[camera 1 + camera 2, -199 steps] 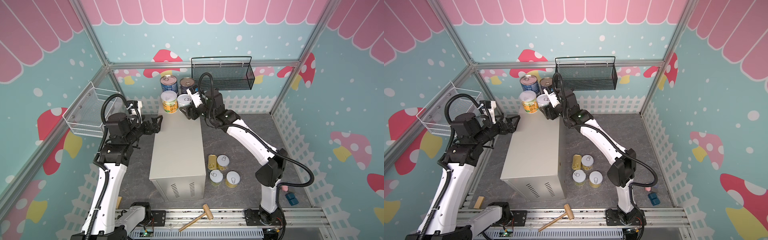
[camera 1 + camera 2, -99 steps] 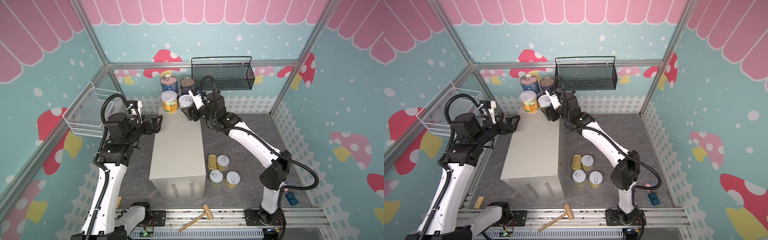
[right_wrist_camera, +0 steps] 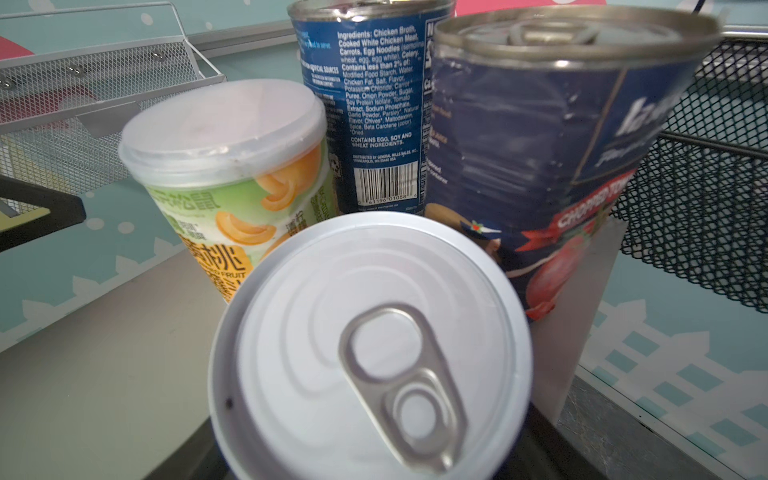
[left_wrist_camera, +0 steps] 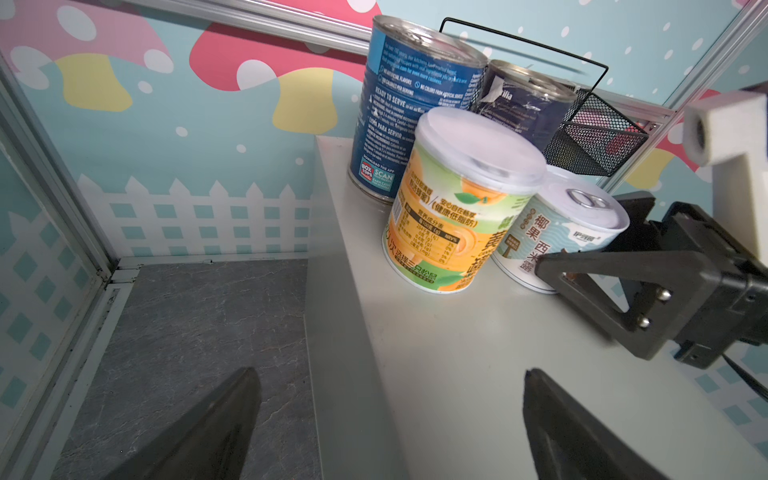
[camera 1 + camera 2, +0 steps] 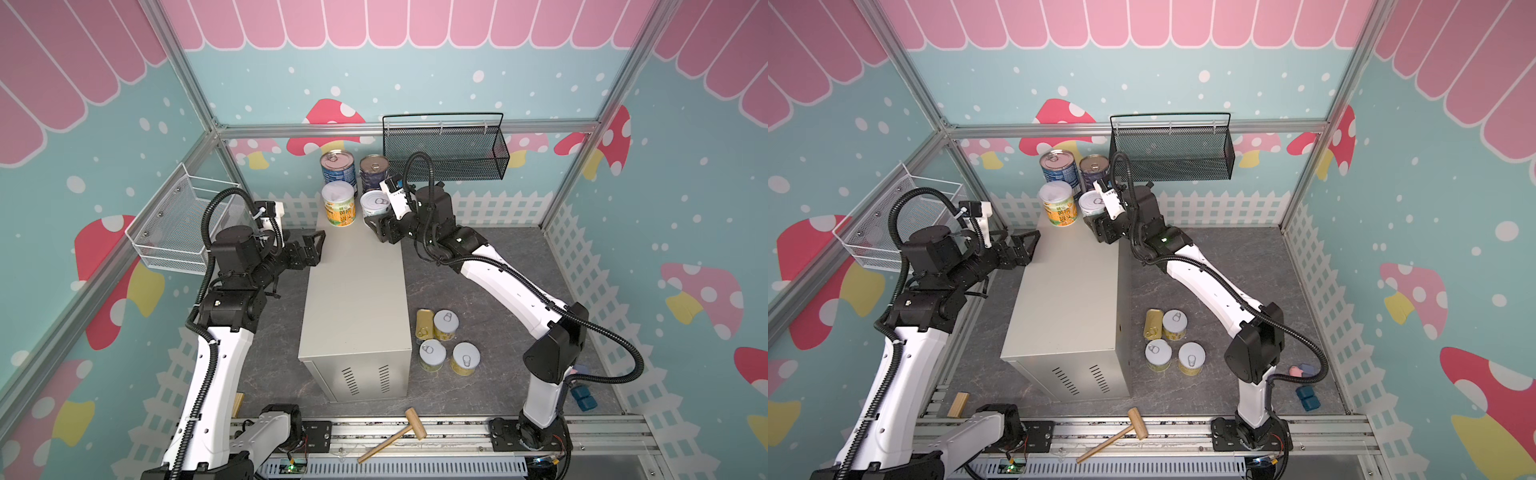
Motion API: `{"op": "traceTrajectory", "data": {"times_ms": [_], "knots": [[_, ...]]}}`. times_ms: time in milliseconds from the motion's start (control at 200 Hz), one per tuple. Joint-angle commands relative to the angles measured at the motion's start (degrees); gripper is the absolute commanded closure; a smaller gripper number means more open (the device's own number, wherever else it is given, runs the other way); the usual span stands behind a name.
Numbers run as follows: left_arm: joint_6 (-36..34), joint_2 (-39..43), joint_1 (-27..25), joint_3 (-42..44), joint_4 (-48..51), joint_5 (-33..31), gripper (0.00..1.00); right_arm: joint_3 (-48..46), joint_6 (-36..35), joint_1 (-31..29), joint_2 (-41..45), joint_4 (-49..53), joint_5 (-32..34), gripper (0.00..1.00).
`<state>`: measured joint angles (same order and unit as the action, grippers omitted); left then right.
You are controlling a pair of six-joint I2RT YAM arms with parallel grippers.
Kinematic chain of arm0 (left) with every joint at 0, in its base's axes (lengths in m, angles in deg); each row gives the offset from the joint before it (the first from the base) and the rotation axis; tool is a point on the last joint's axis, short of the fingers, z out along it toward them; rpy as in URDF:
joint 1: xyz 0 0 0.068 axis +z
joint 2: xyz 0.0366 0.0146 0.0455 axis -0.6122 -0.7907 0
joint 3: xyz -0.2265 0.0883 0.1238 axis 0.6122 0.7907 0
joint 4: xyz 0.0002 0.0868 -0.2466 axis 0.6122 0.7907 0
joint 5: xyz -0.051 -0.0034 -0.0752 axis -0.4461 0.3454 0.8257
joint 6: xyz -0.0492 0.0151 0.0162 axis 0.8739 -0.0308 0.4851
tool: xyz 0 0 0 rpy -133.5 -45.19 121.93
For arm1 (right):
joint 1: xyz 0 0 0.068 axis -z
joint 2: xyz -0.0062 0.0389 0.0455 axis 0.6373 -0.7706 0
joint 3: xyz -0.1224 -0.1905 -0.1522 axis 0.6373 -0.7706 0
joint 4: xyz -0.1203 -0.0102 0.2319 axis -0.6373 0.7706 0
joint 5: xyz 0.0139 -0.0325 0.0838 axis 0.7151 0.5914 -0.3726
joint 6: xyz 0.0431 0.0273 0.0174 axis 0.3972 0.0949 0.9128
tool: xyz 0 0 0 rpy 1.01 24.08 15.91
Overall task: Place and organize the canned foods onto the counter
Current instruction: 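Push the white-lidded can with the right gripper toward the blue and tomato cans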
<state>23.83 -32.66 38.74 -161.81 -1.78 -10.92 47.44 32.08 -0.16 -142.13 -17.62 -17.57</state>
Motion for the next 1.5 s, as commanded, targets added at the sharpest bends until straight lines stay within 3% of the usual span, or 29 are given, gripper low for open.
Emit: {"op": "traceTrajectory", "data": {"times_ms": [0,786,1496], "knots": [[-0.28,0.85,-0.19,0.59,-0.65,0.82,0.01,1.85,1.51,0.52,-3.51,2.06,0.42,0.26],[-0.58,0.73,-0.38,0.41,-0.39,0.59,0.01,4.37,2.56,1.43,-6.0,2.78,2.73,0.26],[-0.31,0.72,-0.38,0.5,-0.39,0.85,0.01,-3.95,2.02,1.06,0.01,-1.02,-0.05,0.27]]}}
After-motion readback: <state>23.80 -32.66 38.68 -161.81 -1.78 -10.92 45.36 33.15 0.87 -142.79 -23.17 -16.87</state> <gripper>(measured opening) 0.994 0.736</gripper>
